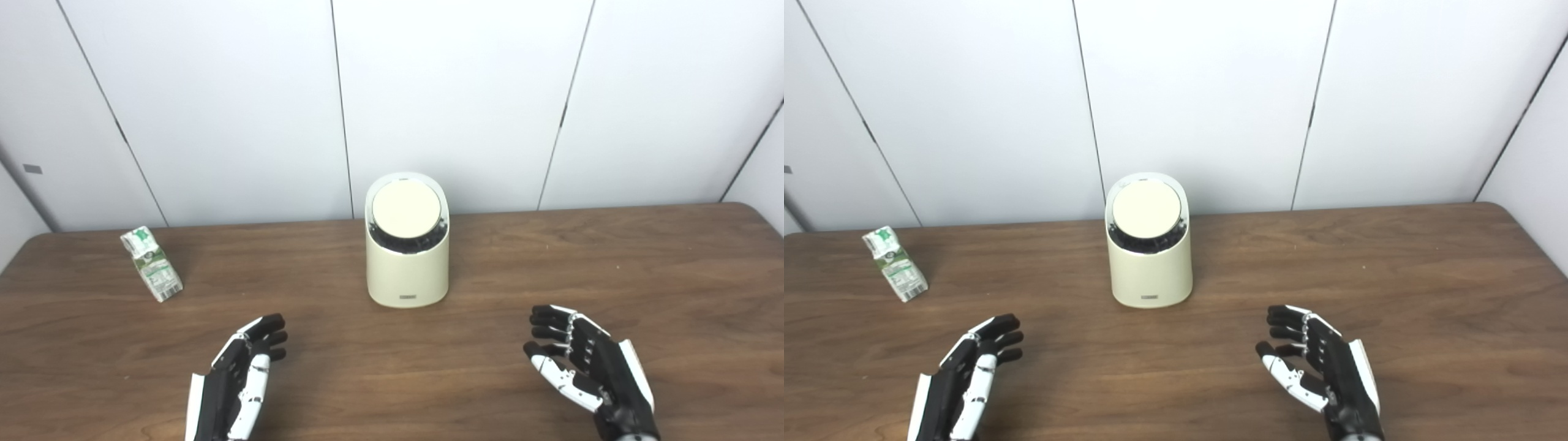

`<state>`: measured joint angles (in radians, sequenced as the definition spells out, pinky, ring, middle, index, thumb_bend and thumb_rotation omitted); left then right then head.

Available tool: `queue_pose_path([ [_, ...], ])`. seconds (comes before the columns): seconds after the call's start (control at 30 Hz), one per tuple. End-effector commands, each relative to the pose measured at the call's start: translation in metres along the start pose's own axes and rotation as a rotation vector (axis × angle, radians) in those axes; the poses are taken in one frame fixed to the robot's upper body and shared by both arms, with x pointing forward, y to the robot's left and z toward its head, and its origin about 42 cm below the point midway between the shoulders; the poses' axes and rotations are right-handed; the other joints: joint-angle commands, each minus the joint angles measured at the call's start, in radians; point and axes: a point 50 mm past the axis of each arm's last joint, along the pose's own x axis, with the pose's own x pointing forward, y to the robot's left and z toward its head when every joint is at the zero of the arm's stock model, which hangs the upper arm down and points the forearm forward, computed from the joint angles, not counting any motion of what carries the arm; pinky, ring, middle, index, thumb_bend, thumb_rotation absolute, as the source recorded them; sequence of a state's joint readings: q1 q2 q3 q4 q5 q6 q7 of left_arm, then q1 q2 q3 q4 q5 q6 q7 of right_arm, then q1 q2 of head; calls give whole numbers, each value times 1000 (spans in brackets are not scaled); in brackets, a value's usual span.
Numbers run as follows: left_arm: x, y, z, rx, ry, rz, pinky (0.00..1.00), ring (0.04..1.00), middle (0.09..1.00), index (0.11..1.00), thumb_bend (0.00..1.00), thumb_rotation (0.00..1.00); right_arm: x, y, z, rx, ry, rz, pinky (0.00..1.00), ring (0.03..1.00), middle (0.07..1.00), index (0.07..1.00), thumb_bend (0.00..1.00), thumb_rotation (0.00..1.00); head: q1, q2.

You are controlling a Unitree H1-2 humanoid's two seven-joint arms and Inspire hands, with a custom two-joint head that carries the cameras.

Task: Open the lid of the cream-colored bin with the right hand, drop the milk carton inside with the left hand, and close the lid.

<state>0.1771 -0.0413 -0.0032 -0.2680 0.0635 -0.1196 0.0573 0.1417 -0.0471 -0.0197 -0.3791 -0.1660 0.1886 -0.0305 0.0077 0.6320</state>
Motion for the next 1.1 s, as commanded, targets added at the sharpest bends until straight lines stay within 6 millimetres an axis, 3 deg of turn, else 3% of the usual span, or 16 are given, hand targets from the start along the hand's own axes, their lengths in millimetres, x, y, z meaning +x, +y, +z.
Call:
queue_pose_path([
  [0.0, -1, 2, 7, 5, -35, 0, 694, 750, 771, 767, 230, 630, 2, -2, 15, -8, -80, -3, 597, 699, 705, 678, 232, 166, 0, 1],
  [0.53, 1, 0, 8, -5, -39, -5, 692, 748, 775, 772, 226, 633, 4, -4, 16, 23, -86, -22, 589, 691, 701, 677, 249, 195, -8, 8],
  [0.7, 3, 1, 7, -9, -40, 2, 690, 740, 769, 769, 241, 620, 5, -4, 24, 122, -129, -35, 584, 681, 693, 674, 263, 127, -27, 17],
  [0.73, 3, 1, 7, -7, -40, 2, 694, 743, 771, 770, 244, 630, 6, -4, 26, 125, -151, -14, 600, 696, 704, 685, 261, 159, -30, 17],
  [0.8, 4, 4, 6, -6, -38, 3, 703, 749, 773, 772, 245, 639, 10, -3, 36, 118, -198, 49, 646, 741, 746, 728, 284, 326, -46, 16],
  [0.87, 5, 5, 5, -12, -34, 8, 701, 752, 775, 772, 252, 646, 17, -2, 52, 86, -236, 112, 710, 802, 808, 783, 421, 533, -52, 15],
  [0.9, 6, 6, 4, -15, -32, 11, 700, 751, 774, 772, 257, 647, 21, -1, 60, 70, -253, 132, 740, 829, 835, 808, 460, 584, -53, 15],
  [1.07, 8, 7, 2, -25, -27, 13, 715, 752, 773, 773, 254, 639, 53, 6, 96, -31, -360, 155, 779, 878, 888, 861, 519, 665, -57, 9],
])
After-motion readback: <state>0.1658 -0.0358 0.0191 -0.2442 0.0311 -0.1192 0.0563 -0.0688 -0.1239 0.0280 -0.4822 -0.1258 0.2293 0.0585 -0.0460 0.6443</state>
